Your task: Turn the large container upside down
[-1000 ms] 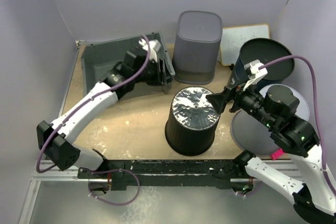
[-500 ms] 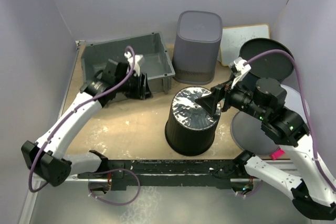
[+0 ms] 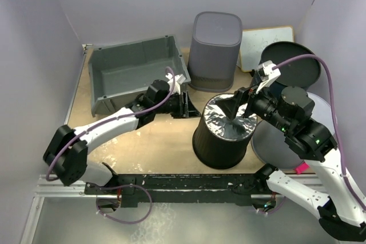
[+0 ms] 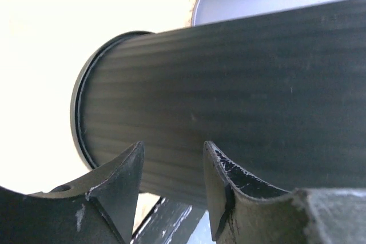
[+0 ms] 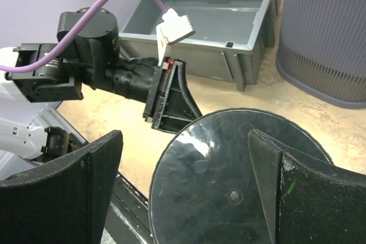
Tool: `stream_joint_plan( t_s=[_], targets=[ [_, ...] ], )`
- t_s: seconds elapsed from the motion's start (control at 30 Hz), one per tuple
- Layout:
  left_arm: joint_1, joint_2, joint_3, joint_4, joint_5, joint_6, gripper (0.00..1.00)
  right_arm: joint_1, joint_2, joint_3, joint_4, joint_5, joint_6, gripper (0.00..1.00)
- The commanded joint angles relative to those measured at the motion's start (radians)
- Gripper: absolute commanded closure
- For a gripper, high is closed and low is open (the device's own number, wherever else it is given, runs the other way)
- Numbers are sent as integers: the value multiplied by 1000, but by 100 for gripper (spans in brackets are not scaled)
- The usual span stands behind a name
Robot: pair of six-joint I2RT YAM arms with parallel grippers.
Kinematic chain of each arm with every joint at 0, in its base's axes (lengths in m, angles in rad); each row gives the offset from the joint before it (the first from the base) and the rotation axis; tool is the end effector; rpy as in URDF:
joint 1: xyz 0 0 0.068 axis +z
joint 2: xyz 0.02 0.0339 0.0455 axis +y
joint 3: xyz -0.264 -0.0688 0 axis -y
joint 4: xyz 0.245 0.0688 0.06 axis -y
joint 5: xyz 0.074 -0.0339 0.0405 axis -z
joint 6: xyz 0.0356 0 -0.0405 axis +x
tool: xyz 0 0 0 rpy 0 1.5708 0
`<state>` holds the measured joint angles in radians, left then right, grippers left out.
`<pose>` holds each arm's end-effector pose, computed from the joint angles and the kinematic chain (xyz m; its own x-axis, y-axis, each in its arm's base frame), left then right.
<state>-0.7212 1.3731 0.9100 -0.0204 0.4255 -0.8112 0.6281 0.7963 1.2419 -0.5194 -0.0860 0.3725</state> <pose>0.2219 -0.2146 0.2671 -0.8755 -0.1097 -0.4705 0.3500 0.5275 -0.7741 0.1113 0.0846 0.4539 -0.2939 0.2347 -0.9266 -0.5881 0.7198 0.3689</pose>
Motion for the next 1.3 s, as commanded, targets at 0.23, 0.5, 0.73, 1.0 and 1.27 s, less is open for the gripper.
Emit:
stream_joint_plan(
  t_s=[0.23, 0.5, 0.73, 1.0, 1.27],
  targets=[
    [16, 37, 538, -637, -578, 462, 52, 2, -53, 18, -36, 104, 31, 6],
    [231, 50, 608, -697, -757, 730, 53, 2, -52, -11, -4, 91, 26, 5],
    [283, 57, 522, -676, -696, 869, 44, 2, -62, -9, -41, 97, 32, 5],
    [301, 112, 416, -706, -572, 827, 37, 2, -75, -33, -53, 68, 30, 5],
    [301, 140, 403, -741, -376, 718, 48, 1, -81, -38, -67, 77, 7, 5]
  ],
)
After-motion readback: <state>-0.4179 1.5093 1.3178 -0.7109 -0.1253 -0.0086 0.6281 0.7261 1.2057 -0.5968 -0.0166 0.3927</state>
